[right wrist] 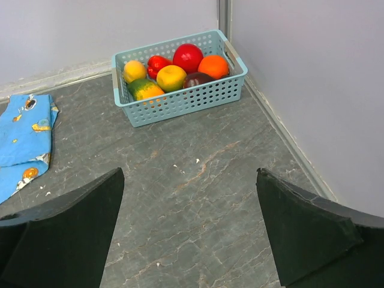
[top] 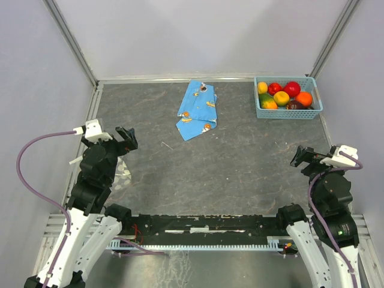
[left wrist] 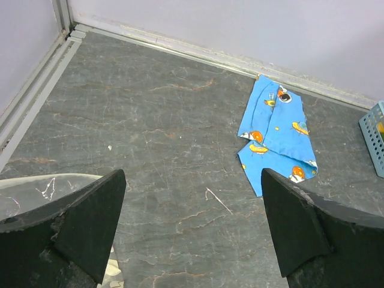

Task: Place the food in the zip-top bag and seal the zipper
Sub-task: Pick up the zipper food storage bag at the corner of the board.

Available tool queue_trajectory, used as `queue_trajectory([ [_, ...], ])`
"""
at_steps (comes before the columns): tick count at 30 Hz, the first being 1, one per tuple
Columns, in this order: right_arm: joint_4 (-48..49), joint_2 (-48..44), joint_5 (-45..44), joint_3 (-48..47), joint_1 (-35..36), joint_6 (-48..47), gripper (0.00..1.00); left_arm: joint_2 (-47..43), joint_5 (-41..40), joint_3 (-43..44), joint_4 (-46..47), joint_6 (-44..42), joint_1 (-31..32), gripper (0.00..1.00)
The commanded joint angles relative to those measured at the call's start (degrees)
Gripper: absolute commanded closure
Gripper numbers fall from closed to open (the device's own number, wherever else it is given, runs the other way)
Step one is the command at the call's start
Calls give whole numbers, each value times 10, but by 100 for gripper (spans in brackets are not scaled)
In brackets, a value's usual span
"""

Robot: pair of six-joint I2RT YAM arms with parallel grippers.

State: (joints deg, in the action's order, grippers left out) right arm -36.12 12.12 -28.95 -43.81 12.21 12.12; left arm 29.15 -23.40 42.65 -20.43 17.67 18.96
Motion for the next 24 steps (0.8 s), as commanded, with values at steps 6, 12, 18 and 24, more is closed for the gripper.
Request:
queue_trajectory([
  [6,9,-14,-12,-16,-5,3,1,-2,5,-3,31,5,-4,0],
  [12,6,-19,-7,-18,-6,13,1,15,-20,1,17,31,-4,0],
  [18,-2,-29,5,-20,-6,23,1,53,-86,19,-38,67,-5,1],
  [24,0,-34,16,-19,-6,27,1,106,-129,17,-72,67,-4,0],
])
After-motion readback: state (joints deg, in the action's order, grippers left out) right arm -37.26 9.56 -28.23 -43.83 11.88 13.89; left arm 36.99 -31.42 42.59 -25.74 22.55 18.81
